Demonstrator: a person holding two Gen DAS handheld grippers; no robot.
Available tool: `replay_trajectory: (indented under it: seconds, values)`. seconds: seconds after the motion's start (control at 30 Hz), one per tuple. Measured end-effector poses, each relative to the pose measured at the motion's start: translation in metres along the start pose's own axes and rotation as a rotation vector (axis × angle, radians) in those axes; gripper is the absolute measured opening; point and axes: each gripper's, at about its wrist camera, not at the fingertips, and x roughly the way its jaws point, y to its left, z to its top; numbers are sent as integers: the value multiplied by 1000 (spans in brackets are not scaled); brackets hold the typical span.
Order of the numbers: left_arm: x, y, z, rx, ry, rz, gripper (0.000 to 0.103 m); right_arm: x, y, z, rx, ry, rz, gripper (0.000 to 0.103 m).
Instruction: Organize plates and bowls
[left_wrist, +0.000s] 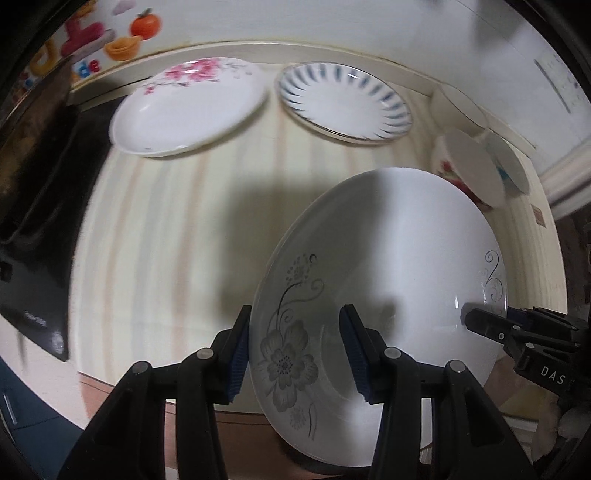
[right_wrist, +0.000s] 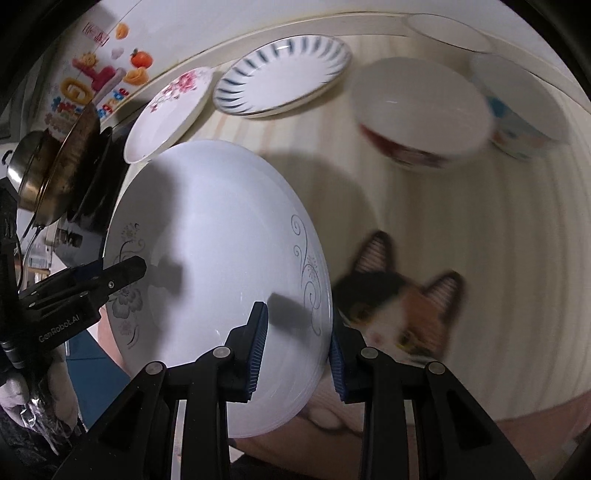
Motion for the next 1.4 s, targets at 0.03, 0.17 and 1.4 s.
replay_trajectory:
  seconds: [0.03,0.17,1.4]
  values:
    - [3,-6,0,10,5,-9,44,-3,-7,-2,7,-1,-2,34]
    - [18,-28,3,47,27,-30,44,-7,-31,-16,49,2,-26,34]
    - [65,-69,4,126,89,18,44,7,-67,-31,127,90,-80,33]
